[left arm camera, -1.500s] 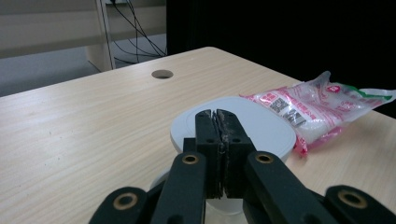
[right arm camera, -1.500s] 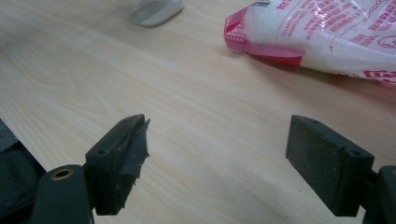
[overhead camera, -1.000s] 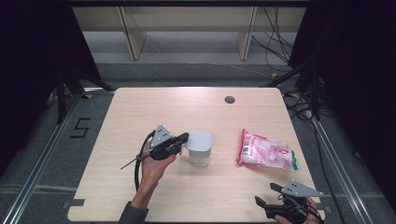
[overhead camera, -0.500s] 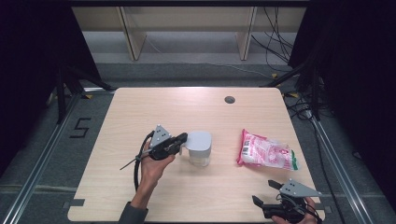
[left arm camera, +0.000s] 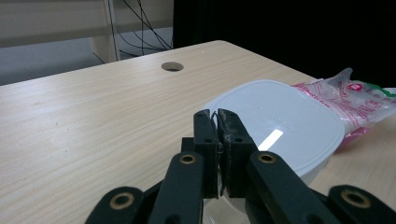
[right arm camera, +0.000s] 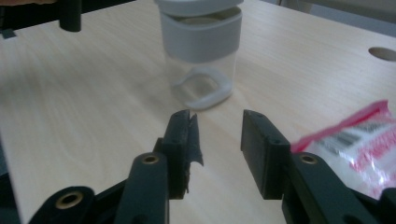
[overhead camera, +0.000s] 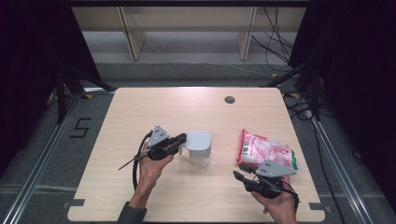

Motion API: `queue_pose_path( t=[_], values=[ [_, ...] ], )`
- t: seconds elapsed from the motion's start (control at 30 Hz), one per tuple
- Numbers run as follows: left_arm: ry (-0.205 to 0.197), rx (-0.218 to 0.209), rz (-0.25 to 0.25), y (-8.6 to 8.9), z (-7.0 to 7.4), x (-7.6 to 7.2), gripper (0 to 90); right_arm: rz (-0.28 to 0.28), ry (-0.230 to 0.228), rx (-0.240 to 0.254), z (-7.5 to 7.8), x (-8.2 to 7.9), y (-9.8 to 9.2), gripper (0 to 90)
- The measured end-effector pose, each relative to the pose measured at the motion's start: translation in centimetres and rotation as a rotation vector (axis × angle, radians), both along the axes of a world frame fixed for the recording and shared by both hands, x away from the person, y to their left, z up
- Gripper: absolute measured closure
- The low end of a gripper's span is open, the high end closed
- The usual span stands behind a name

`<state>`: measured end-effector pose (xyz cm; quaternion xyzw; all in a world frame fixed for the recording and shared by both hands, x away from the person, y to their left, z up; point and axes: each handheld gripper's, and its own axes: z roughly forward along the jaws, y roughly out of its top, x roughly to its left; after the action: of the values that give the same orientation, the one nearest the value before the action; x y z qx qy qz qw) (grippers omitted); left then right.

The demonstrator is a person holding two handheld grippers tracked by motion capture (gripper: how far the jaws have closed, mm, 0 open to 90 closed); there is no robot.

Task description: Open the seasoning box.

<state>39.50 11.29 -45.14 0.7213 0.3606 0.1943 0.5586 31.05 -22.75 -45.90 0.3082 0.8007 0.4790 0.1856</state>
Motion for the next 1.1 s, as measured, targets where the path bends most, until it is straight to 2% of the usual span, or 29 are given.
queue_pose_path(
  t=[0.07,0.1,0.2,0.23,0.27,0.37,0.4,0.47,0.53,0.57,0.67,0.73,0.8,0.83,0.93,1.03,1.1],
  values=[
    [-0.004,0.005,0.001,0.0,0.0,0.0,85.8,0.005,-0.005,0.0,0.2,0.9,0.7,69.6],
    [-0.008,0.012,0.0,0.0,0.0,0.0,85.8,0.01,-0.002,0.024,0.2,1.4,1.3,72.2],
    [0.009,-0.01,0.005,0.0,0.0,-0.1,85.7,0.036,-0.018,0.004,0.4,2.6,2.3,80.3],
    [0.006,-0.002,0.005,0.0,0.0,-0.1,85.7,0.046,-0.04,0.002,0.4,3.0,2.6,82.1],
    [0.006,-0.004,0.003,0.0,0.0,-0.1,85.6,0.05,-0.022,-0.01,0.6,3.3,2.8,84.1],
    [0.007,-0.004,0.005,0.0,0.0,-0.1,85.8,0.05,-0.023,0.003,0.6,4.2,3.4,89.1],
    [0.007,-0.005,0.005,0.0,0.0,-0.1,85.7,0.052,-0.008,0.008,0.7,4.5,3.5,89.7],
    [0.005,-0.004,0.003,0.0,0.0,-0.1,85.6,0.071,-0.026,0.002,0.8,5.2,3.7,90.0],
    [0.006,-0.007,0.004,0.0,0.0,-0.1,85.5,0.065,-0.006,0.006,0.9,5.6,4.0,90.0],
    [0.017,-0.019,0.015,0.0,-0.1,-0.1,85.5,0.071,-0.026,0.009,0.9,6.0,4.1,90.0],
    [0.005,-0.007,0.005,0.0,0.0,-0.1,85.6,0.069,-0.003,-0.001,0.9,6.3,4.6,90.0],
    [0.009,-0.013,0.005,0.0,-0.1,-0.1,85.6,0.09,-0.014,-0.016,0.9,6.5,5.0,90.0],
    [0.016,-0.021,0.012,0.0,-0.1,-0.1,85.6,0.096,0.009,-0.016,1.0,6.6,5.4,90.0],
    [0.015,-0.017,0.014,0.0,-0.1,-0.2,85.6,0.094,-0.006,-0.024,1.1,6.7,5.5,90.0],
    [0.015,-0.015,0.018,0.1,-0.1,-0.1,85.7,0.102,-0.011,-0.034,0.9,7.0,6.0,90.0],
    [0.003,-0.001,0.011,0.3,-0.2,0.0,85.7,0.107,0.014,-0.027,1.0,7.1,6.2,90.0],
    [0.005,0.005,0.013,0.3,-0.1,-0.1,85.7,0.103,-0.001,-0.015,1.2,7.2,6.5,90.0]
  ],
)
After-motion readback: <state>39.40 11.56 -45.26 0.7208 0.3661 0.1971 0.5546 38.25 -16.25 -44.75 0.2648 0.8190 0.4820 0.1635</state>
